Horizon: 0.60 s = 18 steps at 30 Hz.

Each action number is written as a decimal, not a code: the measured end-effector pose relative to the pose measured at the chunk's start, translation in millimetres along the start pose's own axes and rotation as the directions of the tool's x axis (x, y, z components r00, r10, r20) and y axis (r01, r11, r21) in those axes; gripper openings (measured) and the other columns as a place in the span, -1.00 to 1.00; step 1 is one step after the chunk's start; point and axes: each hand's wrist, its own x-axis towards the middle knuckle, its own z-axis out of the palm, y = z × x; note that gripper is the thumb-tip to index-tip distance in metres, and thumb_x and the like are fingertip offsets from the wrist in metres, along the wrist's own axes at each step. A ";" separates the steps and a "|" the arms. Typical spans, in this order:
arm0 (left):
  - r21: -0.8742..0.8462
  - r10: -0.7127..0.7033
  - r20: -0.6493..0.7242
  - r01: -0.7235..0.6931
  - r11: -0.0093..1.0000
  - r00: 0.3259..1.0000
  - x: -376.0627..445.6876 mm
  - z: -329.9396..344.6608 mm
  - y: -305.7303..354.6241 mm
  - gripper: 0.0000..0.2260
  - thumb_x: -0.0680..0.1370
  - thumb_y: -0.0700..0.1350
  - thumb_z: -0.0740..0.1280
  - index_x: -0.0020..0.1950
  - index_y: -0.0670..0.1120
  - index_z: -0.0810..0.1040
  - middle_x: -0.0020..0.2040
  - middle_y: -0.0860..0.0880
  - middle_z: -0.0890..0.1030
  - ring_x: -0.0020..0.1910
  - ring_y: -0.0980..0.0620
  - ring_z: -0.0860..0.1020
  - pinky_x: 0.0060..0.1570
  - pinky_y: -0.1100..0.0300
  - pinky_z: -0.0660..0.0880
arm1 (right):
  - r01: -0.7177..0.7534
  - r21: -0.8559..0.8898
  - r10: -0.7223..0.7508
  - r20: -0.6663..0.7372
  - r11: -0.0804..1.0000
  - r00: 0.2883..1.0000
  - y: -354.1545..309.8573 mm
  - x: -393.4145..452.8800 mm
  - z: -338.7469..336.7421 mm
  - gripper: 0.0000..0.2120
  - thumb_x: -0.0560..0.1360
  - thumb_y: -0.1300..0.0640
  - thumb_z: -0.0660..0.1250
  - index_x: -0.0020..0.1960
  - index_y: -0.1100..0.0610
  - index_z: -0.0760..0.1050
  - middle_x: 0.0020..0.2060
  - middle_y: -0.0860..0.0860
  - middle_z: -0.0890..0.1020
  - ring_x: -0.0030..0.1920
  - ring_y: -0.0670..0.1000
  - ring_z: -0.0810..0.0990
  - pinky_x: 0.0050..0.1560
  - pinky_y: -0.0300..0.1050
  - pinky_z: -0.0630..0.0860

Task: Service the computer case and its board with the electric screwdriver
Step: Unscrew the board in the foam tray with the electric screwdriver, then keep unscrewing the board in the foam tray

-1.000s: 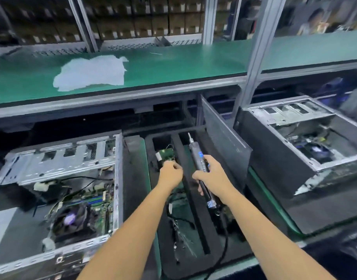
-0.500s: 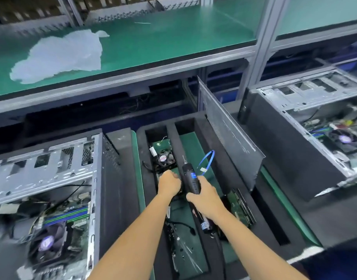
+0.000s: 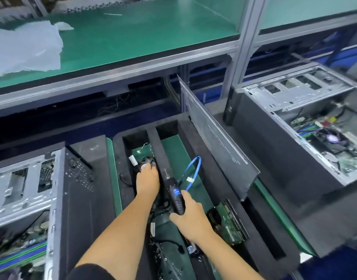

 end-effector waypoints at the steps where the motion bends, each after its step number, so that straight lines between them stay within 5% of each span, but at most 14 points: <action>1: 0.015 -0.014 0.002 0.014 1.000 1.000 1.1 2.4 -0.6 -0.72 0.55 -0.25 0.19 0.26 -0.13 0.39 0.26 -0.10 0.39 0.23 -0.08 0.40 0.08 0.11 0.40 | -0.001 -0.001 0.001 0.005 1.000 1.000 0.2 1.3 -0.8 -0.25 0.44 -0.03 0.31 0.55 -0.13 0.08 0.01 -0.03 0.43 -0.23 -0.02 0.52 -0.25 -0.16 0.48; 5: 0.125 -0.019 -0.001 0.019 0.992 1.000 -0.5 4.4 0.9 -0.75 0.52 -0.23 0.25 0.17 -0.05 0.49 0.20 -0.05 0.41 0.18 -0.06 0.41 0.12 0.06 0.32 | 0.022 -0.023 -0.022 0.007 0.999 1.000 -2.2 6.3 -1.3 -0.44 0.43 0.03 0.34 0.39 -0.01 0.25 -0.09 0.05 0.53 -0.30 0.00 0.48 -0.25 -0.02 0.53; 9: 0.088 -0.048 -0.022 0.050 0.995 0.999 -1.0 0.4 0.3 -0.78 0.53 -0.14 0.26 0.17 -0.02 0.48 0.16 -0.03 0.42 0.17 -0.04 0.37 0.08 0.05 0.27 | 0.039 -0.012 -0.039 0.000 0.999 0.999 -6.0 6.1 -1.7 -0.59 0.41 0.08 0.34 0.22 0.04 0.33 -0.28 0.01 0.50 -0.39 -0.02 0.40 -0.38 -0.13 0.41; 14: -0.296 -0.251 -0.117 0.208 0.932 0.961 0.4 -25.8 -7.4 -0.82 0.58 -0.10 0.18 0.05 -0.12 0.53 0.05 -0.10 0.47 0.09 -0.10 0.41 -0.01 0.03 0.24 | 0.098 0.042 -0.098 -0.006 0.994 0.995 -19.5 3.1 -3.4 -0.66 0.39 0.13 0.37 0.14 0.11 0.40 -0.29 0.04 0.49 -0.42 -0.01 0.38 -0.41 -0.19 0.38; 18: -0.545 -0.415 -0.067 0.316 0.777 0.907 -2.2 -55.4 -13.7 -0.69 0.64 -0.09 0.07 0.13 -0.23 0.52 0.14 -0.18 0.48 0.15 -0.18 0.43 0.14 -0.06 0.27 | 0.172 0.077 -0.170 -0.035 0.982 0.985 -41.9 0.6 -6.0 -0.69 0.38 0.15 0.39 0.10 0.11 0.43 -0.26 0.02 0.51 -0.37 -0.03 0.41 -0.32 -0.17 0.40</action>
